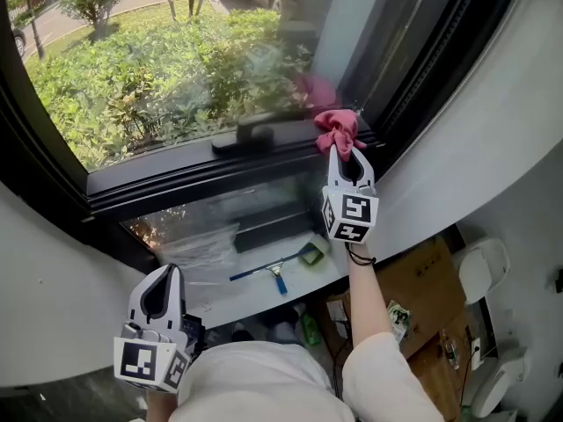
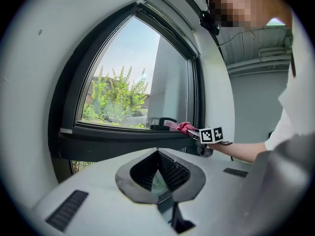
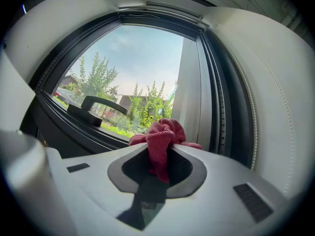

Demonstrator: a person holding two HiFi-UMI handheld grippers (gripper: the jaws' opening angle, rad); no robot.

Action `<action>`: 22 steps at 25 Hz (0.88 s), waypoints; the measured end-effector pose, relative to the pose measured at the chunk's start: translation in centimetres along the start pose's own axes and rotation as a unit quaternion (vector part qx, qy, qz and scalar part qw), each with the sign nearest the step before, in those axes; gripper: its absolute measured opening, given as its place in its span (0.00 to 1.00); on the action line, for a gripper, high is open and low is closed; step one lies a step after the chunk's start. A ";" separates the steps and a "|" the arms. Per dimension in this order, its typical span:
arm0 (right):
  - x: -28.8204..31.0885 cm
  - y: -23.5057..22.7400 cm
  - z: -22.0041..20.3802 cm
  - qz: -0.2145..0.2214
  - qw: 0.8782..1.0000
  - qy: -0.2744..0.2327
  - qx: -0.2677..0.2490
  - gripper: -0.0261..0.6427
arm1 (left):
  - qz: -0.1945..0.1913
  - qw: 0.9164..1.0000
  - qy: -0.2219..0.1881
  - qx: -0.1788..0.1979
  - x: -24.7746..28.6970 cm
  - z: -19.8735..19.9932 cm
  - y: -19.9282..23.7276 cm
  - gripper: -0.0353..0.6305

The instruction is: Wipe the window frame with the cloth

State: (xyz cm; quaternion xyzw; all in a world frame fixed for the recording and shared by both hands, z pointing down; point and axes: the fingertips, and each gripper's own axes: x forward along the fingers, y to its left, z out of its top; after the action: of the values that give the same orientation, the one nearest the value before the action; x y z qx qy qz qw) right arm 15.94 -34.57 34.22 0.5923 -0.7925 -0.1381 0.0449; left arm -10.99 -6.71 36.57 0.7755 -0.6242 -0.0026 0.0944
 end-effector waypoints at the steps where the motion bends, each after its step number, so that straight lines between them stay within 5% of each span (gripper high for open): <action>1: 0.0 0.1 0.0 0.000 1.000 0.000 0.000 0.15 | 0.000 1.000 0.000 0.000 0.0 0.0 0.0 0.06; 22: -0.6 3.0 1.0 0.005 1.000 -0.013 -0.002 0.15 | -0.005 1.000 -0.002 0.001 0.2 0.2 0.5 0.06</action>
State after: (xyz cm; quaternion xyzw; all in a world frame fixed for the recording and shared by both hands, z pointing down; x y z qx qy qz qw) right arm 13.12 -33.03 34.16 0.5863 -0.7957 -0.1474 0.0369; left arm -11.42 -7.03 36.49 0.7790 -0.6202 -0.0037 0.0922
